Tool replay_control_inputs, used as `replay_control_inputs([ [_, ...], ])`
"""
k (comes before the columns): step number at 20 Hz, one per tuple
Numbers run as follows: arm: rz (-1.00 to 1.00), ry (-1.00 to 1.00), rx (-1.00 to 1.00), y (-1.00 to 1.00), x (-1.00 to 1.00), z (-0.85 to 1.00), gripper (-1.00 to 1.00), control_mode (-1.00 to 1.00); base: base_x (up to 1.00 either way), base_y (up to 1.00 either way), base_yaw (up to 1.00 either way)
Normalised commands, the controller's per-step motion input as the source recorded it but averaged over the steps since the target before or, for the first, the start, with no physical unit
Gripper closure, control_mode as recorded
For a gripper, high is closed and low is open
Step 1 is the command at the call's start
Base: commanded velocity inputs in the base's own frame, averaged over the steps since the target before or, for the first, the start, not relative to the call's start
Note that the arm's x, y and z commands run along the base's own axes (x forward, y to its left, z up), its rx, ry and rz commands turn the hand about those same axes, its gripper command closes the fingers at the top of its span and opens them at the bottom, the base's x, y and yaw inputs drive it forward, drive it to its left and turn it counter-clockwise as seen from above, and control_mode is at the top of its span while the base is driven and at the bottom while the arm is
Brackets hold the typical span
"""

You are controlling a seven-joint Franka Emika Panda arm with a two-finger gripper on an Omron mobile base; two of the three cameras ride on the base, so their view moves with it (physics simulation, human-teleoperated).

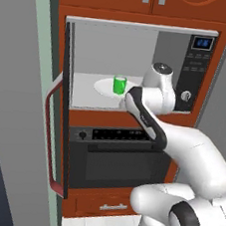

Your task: Pick the mug from the counter and place it inside the microwave. Then close the microwave.

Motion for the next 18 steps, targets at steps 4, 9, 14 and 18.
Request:
replay_control_inputs([
  [4, 0.0, -0.18, 0.0, 0.0, -0.63, 0.01, -1.0, -1.0, 0.0, 0.0, 0.0],
  [9, 0.0, -0.21, 0.02, 0.0, -0.61, 0.0, -1.0, -1.0, 0.0, 0.0, 0.0],
  [14, 0.0, -0.13, 0.01, 0.0, -0.45, 0.3, -1.0, -1.0, 0.0, 0.0, 0.0],
  [18, 0.0, 0.0, 0.0, 0.0, -0.44, 0.52, -1.0, -1.0, 0.0, 0.0, 0.0],
])
